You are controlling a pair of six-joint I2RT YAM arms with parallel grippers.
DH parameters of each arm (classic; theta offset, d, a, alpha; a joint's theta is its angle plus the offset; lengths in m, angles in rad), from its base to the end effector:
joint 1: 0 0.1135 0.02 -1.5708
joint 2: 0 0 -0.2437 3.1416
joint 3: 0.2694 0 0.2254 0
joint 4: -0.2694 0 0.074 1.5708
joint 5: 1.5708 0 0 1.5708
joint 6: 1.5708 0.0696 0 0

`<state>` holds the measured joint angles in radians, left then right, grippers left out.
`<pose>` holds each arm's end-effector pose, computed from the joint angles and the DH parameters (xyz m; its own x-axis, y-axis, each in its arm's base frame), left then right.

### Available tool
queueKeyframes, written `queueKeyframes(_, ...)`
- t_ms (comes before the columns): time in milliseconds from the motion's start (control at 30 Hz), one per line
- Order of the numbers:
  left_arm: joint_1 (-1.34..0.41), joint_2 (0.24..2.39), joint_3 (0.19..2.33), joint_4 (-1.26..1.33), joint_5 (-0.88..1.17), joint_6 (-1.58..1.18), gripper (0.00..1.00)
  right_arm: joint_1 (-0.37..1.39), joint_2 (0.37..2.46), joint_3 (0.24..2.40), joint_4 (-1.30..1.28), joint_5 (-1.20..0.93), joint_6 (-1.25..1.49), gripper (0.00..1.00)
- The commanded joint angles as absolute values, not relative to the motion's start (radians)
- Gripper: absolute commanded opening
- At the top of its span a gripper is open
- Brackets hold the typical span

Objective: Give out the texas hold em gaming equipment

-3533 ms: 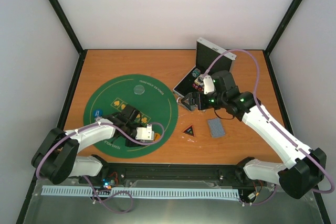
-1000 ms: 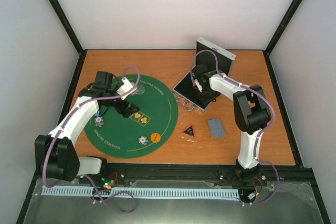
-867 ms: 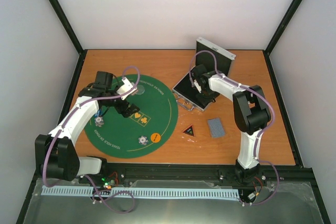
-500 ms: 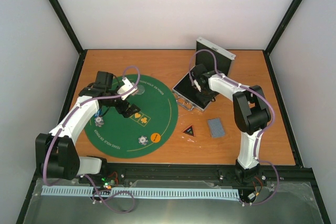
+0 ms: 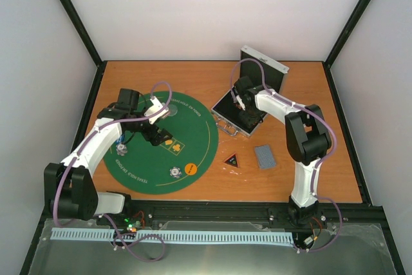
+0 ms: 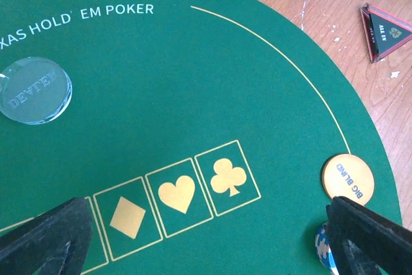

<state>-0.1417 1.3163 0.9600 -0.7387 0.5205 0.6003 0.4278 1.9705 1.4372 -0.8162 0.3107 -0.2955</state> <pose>0.2374 -0.0688 0.2103 -0.5296 0.5706 -0.6277 0.7843 0.6112 -0.1060 0.3393 0.1313 0.1423 -0.7520 -0.6476 -0.1231 -0.5780 0.7375 -0.3493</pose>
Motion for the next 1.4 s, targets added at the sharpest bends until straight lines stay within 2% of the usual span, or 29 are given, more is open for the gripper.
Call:
queueKeyframes(0,-0.133,1.318,0.956,-0.75,0.539,0.614,1.0,0.431,2.004,1.469,-0.801,0.308,-0.317,0.7)
queueKeyframes(233,-0.133,1.311,0.948,-0.752,0.532,0.617,1.0,0.431,2.011,1.459,-0.814,0.254,-0.319,0.68)
queueKeyframes(433,-0.133,1.314,0.948,-0.749,0.538,0.618,1.0,0.431,1.978,1.448,-0.839,0.178,-0.311,0.62)
queueKeyframes(600,-0.133,1.32,0.947,-0.749,0.545,0.618,1.0,0.431,1.951,1.433,-0.827,0.226,-0.311,0.61)
queueKeyframes(767,-0.133,1.325,0.942,-0.749,0.549,0.617,1.0,0.426,1.971,1.44,-0.811,0.296,-0.31,0.68)
queueKeyframes(900,-0.133,1.324,0.938,-0.756,0.552,0.621,1.0,0.425,1.985,1.464,-0.821,0.299,-0.3,0.76)
queueKeyframes(967,-0.133,1.323,0.932,-0.757,0.552,0.624,1.0,0.425,1.984,1.466,-0.815,0.289,-0.304,0.77)
queueKeyframes(1200,-0.133,1.317,0.93,-0.757,0.547,0.625,1.0,0.408,2.011,1.453,-0.804,0.236,-0.31,0.59)
queueKeyframes(1367,-0.133,1.313,0.93,-0.761,0.547,0.629,1.0,0.398,2.035,1.452,-0.811,0.223,-0.312,0.55)
